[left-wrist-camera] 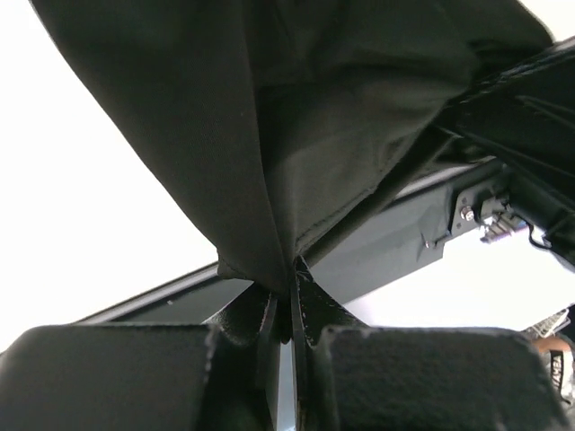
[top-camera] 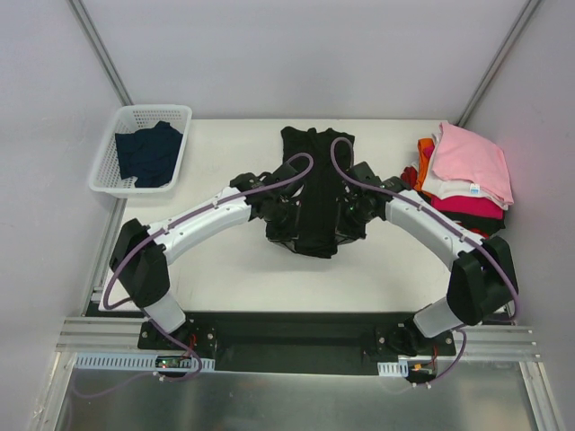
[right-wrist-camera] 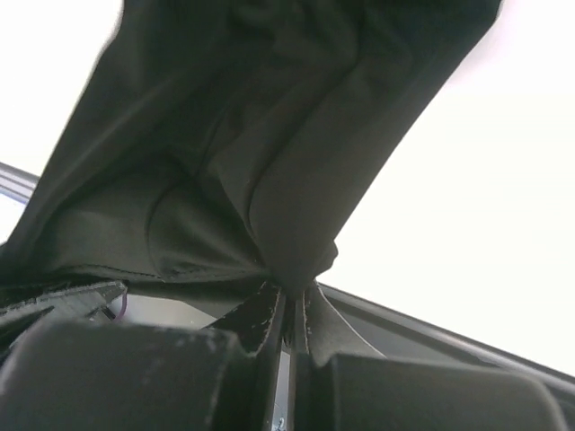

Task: Fold and stack the t-shirts
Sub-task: Fold the folded rectangular tshirt in 1/3 of the way

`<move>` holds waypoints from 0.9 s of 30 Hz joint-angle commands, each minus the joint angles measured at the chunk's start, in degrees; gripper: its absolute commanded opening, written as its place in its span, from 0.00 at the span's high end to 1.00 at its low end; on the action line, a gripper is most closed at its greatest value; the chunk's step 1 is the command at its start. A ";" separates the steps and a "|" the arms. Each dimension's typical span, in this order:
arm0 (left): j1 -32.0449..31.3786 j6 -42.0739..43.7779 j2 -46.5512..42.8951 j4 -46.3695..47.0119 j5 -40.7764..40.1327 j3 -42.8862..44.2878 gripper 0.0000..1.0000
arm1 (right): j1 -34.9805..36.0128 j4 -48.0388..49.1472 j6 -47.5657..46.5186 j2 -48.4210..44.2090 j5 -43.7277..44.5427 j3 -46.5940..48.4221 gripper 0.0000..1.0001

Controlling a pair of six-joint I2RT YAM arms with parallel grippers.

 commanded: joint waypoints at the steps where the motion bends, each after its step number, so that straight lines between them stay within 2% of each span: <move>1: 2.85 3.73 2.47 -2.81 -0.96 3.68 0.99 | -3.17 -2.86 -4.43 2.65 -0.42 4.79 0.99; 11: 9.18 7.51 8.54 -3.95 -2.54 11.24 1.00 | -7.30 -3.12 -7.60 8.45 -2.17 10.59 0.99; 20: 11.55 10.59 18.38 -5.44 -0.52 23.36 0.99 | -10.47 -3.48 -9.26 14.43 -4.72 17.62 0.99; 27: 14.89 10.24 21.64 -5.62 1.42 25.31 1.00 | -12.84 -4.88 -9.97 19.44 -6.66 23.59 0.99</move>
